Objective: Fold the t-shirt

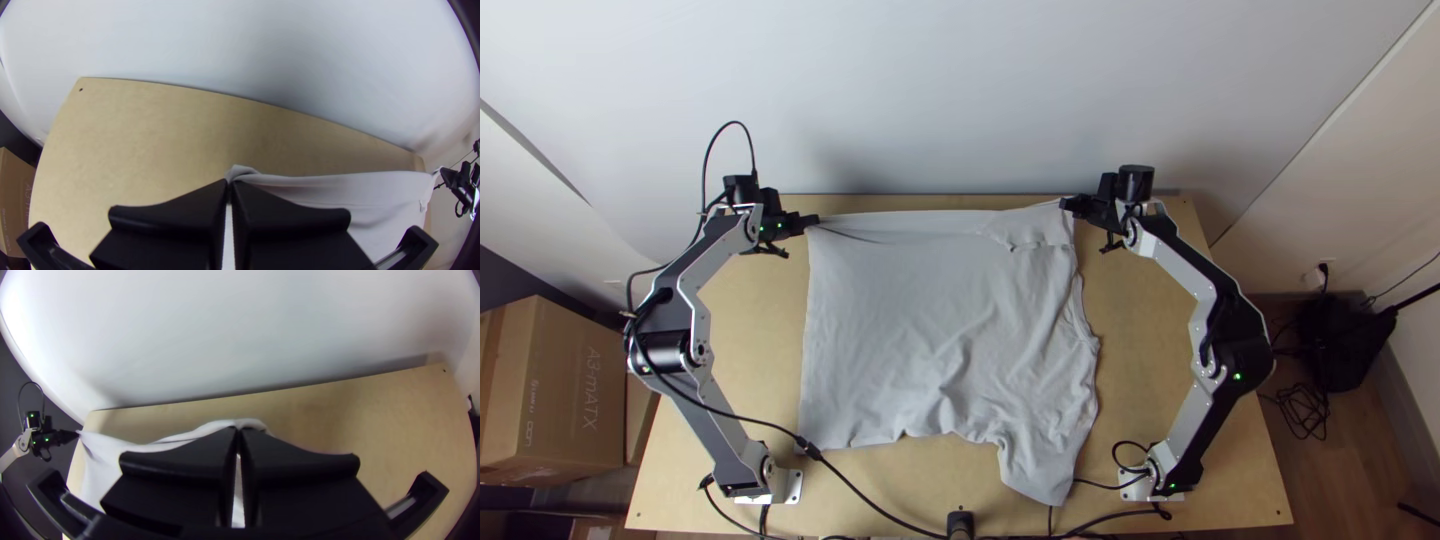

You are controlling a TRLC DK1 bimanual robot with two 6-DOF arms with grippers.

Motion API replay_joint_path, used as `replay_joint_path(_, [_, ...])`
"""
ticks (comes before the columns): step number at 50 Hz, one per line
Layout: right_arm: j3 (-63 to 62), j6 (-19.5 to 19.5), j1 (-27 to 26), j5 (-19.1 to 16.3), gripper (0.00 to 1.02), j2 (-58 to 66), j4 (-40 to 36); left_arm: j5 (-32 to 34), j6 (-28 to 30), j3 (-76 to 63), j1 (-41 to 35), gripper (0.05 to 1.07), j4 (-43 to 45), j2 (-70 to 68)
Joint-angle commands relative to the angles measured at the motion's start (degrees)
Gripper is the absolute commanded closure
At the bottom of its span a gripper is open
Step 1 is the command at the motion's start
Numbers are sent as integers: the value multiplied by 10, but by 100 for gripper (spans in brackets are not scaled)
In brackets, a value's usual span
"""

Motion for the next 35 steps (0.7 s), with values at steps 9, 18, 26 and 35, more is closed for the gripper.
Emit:
replay_joint_path(9, [182,17,-37,10,100,114,-78,-5,-25,164,-15,105,-75,93])
replay_joint_path(18, [264,23,-53,10,100,160,-135,-6,-29,224,-28,105,-137,119])
replay_joint_path(26, [271,25,-61,10,100,167,-154,-6,-28,224,-34,105,-152,113])
replay_joint_path(35, [287,24,-61,11,100,172,-196,-5,-31,224,-33,105,-169,102])
